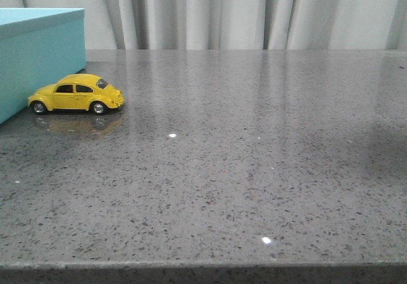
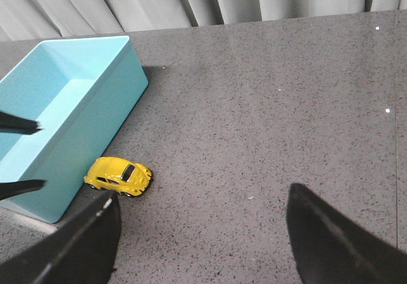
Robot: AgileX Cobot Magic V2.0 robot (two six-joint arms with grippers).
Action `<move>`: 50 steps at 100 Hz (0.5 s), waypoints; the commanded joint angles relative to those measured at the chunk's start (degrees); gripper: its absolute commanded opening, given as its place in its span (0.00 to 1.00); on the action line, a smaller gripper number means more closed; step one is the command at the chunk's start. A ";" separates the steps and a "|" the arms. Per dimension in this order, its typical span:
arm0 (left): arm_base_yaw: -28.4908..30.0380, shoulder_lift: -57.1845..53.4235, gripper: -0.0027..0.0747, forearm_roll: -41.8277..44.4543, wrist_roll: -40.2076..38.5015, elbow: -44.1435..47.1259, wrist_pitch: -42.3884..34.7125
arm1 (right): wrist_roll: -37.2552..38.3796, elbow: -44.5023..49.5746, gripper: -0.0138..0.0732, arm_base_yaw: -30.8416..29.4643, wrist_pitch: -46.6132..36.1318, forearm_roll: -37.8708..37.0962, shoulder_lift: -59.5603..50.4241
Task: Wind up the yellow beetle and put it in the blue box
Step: 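Lower the left gripper and grasp the beetle beside the blue box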
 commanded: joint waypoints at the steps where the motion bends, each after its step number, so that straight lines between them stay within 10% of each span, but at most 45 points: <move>1: -0.55 3.38 0.62 -0.38 3.04 -5.44 1.86 | -0.50 -1.49 0.78 0.13 -4.43 -0.66 -0.93; 50: -0.45 18.21 0.62 6.32 5.88 -11.59 6.54 | -0.50 -1.49 0.78 0.13 -4.56 -0.65 -0.93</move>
